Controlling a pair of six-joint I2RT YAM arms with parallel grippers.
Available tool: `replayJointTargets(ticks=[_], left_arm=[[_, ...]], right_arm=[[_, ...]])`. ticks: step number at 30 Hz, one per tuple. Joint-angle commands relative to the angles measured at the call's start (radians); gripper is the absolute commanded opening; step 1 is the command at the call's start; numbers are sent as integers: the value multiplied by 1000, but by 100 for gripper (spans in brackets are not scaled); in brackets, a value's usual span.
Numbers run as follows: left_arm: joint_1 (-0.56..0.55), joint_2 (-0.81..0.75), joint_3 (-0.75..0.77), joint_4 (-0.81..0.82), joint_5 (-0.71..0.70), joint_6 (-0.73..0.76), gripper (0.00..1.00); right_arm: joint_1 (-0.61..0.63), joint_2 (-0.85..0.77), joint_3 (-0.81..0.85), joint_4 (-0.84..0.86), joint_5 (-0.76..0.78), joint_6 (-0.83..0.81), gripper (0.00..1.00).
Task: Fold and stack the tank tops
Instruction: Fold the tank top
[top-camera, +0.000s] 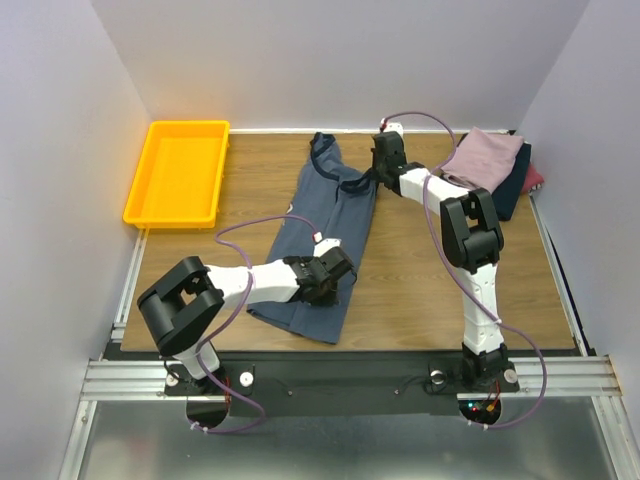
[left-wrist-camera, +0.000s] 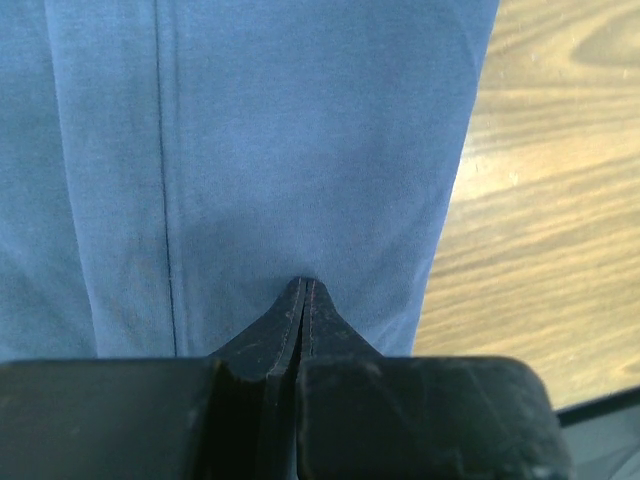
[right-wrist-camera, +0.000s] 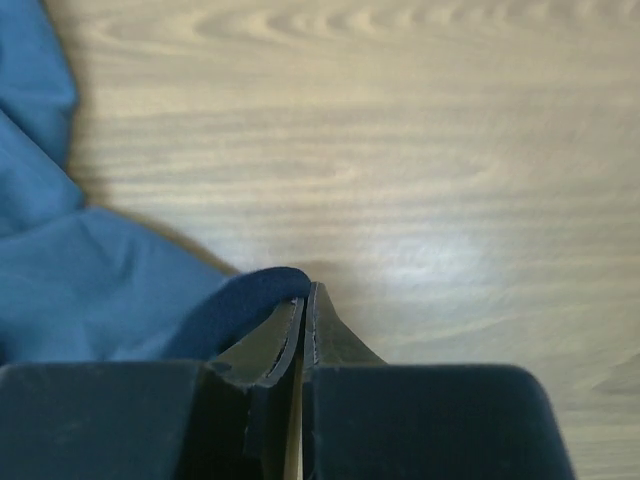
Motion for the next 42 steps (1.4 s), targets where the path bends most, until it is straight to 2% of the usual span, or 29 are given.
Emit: replayJointTargets(ticks=[1, 5, 10, 11, 14, 15, 16, 17, 19, 20, 23, 25, 32, 42], left_arm=[[-5, 7, -54, -166, 83, 72, 0], [-5, -18, -74, -185, 100, 89, 0], [-5, -28, -97, -199, 127, 106, 0], [-5, -28, -98, -196, 135, 109, 0], [-5, -32, -98, -205, 144, 108, 0], [-5, -30, -100, -203, 149, 108, 0], [-5, -27, -101, -203, 152, 106, 0], [-5, -27, -101, -205, 152, 103, 0], [-5, -30, -111, -202, 178, 103, 0], [-3, -33, -114, -202, 187, 100, 0], [-3, -41, -115, -211, 193, 100, 0], [-3, -41, -112, -220, 195, 105, 0], [3, -55, -106, -240, 212, 119, 0], [3, -76, -120, -257, 227, 119, 0]], right_arm=[[-5, -40, 62, 77, 64, -158, 1], [-5, -41, 45, 140, 51, -262, 6], [-7, -86, -49, 260, 77, -346, 20], [-7, -93, -60, 275, 87, -368, 28], [-8, -104, -71, 311, 110, -395, 40], [-10, -104, -65, 309, 111, -394, 48], [-13, -107, -57, 312, 107, -391, 52], [-16, -110, -56, 311, 104, -374, 60], [-24, -136, -60, 308, 64, -350, 69], [-27, -148, -62, 302, 50, -309, 78], [-39, -162, -19, 167, -17, -235, 83], [-39, -161, 31, 51, -34, -225, 83], [-50, -165, 45, -189, -136, -80, 83], [-51, -199, -34, -265, -197, -11, 81]])
